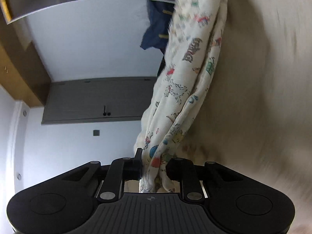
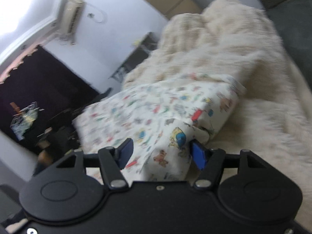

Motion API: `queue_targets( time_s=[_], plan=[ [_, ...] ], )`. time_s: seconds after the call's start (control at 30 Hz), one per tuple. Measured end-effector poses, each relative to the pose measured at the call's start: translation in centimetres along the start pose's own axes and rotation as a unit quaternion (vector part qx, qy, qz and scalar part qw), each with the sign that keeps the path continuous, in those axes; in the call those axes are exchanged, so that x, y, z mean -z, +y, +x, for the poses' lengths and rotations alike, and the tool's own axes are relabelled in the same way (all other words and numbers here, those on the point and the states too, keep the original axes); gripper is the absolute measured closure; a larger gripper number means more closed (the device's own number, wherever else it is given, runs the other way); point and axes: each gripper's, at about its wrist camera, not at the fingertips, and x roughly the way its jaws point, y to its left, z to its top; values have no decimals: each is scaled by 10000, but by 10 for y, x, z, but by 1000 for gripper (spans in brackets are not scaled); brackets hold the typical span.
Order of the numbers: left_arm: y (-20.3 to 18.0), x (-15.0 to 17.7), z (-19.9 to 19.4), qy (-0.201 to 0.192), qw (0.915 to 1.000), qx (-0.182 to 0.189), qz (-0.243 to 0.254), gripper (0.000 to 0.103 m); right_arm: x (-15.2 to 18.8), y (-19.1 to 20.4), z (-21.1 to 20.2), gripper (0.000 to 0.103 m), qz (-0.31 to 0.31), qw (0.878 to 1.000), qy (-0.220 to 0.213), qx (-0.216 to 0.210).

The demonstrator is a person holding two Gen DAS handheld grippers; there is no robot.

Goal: Fold clothes

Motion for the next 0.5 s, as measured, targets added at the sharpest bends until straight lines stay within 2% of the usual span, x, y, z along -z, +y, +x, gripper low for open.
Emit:
queue_targets(
  time_s=[0.03,0.07,0.1,0.17,0.23,0.33,0.37,0.4,0.43,0.47,0.5],
  plan=[
    [-1,10,8,191,9995,98,-227,70,0,7,0,40,-67,9999,39,-117],
    [-1,19,14,367,9981,191,-463,59,0,13,0,40,-143,9997,79,-206],
    [-2,23,15,475,9958,263,-742,41,0,20,1,40,-262,9994,120,-198],
    [0,25,1,471,9915,406,-1146,33,0,33,-1,40,-597,9980,193,-53],
    [3,24,-21,313,9875,547,-1443,29,5,51,-3,39,-1422,9887,335,326],
    [9,22,-56,77,9791,756,-1884,23,26,80,0,38,-2875,9503,661,998],
    [12,22,-67,0,9755,812,-2046,15,32,86,2,38,-3151,9397,735,1111],
    [19,24,-76,-64,9708,803,-2260,12,41,92,5,38,-3532,9235,818,1252],
    [23,24,-81,-122,9683,775,-2370,12,53,100,9,38,-4030,8996,910,1417],
    [28,18,-94,-259,9661,664,-2480,11,56,102,12,37,-4178,8926,898,1433],
    [30,11,-110,-386,9644,569,-2553,8,67,107,15,36,-4620,8706,838,1468]
  ],
)
